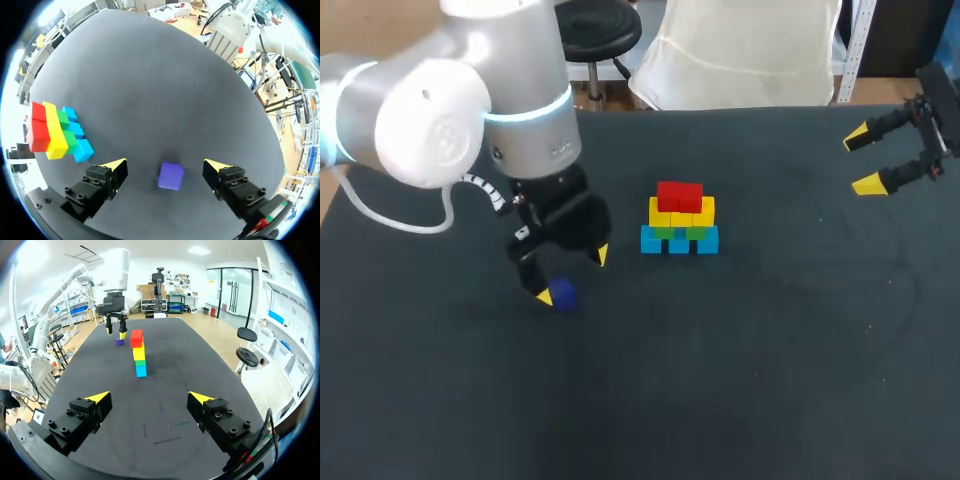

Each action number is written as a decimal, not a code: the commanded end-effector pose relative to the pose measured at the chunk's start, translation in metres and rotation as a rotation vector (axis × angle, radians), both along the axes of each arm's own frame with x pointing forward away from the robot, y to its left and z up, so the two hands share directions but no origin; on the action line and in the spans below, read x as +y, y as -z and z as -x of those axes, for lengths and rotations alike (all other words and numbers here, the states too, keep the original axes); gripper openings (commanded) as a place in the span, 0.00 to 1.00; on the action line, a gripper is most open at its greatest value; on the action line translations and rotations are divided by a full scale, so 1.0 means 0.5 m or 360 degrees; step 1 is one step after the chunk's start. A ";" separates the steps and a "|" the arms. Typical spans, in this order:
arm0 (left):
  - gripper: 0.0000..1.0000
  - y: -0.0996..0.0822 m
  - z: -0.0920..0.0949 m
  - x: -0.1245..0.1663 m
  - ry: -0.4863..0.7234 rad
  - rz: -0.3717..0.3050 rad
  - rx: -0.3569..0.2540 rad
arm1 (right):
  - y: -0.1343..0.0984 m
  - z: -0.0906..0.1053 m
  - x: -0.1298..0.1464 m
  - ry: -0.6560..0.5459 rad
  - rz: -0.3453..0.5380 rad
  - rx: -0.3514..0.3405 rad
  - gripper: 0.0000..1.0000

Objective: Place the blue cubes, place green cubes on the blue cubes, place the yellow cubes on the green cubes, then place the red cubes on the yellow cubes, and place purple cube on the red cubes.

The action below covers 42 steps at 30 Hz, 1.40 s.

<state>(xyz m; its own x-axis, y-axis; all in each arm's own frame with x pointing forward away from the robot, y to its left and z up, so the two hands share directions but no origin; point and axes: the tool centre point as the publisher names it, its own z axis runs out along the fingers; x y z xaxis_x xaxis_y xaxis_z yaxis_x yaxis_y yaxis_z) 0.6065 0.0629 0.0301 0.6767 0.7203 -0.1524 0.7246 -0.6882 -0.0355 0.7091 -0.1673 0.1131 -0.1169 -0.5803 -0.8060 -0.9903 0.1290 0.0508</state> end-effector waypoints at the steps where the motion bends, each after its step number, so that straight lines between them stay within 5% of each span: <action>1: 1.00 0.013 0.005 0.012 -0.0010 0.0021 -0.0004 | 0.001 -0.001 0.000 -0.0002 -0.0003 -0.0001 1.00; 27: 1.00 0.062 -0.016 0.053 0.0074 0.0021 -0.0015 | 0.001 -0.001 0.000 -0.0002 -0.0003 -0.0001 1.00; 29: 0.75 0.064 -0.019 0.054 0.0072 0.0001 -0.0015 | 0.001 -0.001 0.000 -0.0002 -0.0003 -0.0001 1.00; 31: 0.62 0.066 -0.021 0.055 0.0069 0.0006 -0.0012 | 0.001 -0.001 0.000 -0.0002 -0.0003 -0.0001 1.00; 32: 0.43 0.066 -0.021 0.056 0.0070 0.0007 -0.0013 | 0.001 -0.001 0.000 -0.0002 -0.0003 -0.0001 1.00; 36: 0.33 0.067 -0.026 0.055 0.0068 -0.0004 -0.0009 | 0.001 -0.001 0.000 -0.0002 -0.0003 -0.0001 1.00; 39: 0.00 0.065 -0.029 0.054 0.0067 -0.0001 -0.0012 | 0.001 -0.001 0.000 -0.0002 -0.0003 -0.0001 1.00; 42: 0.00 0.061 -0.030 0.051 0.0065 -0.0001 -0.0020 | 0.001 -0.001 0.000 -0.0002 -0.0003 -0.0001 1.00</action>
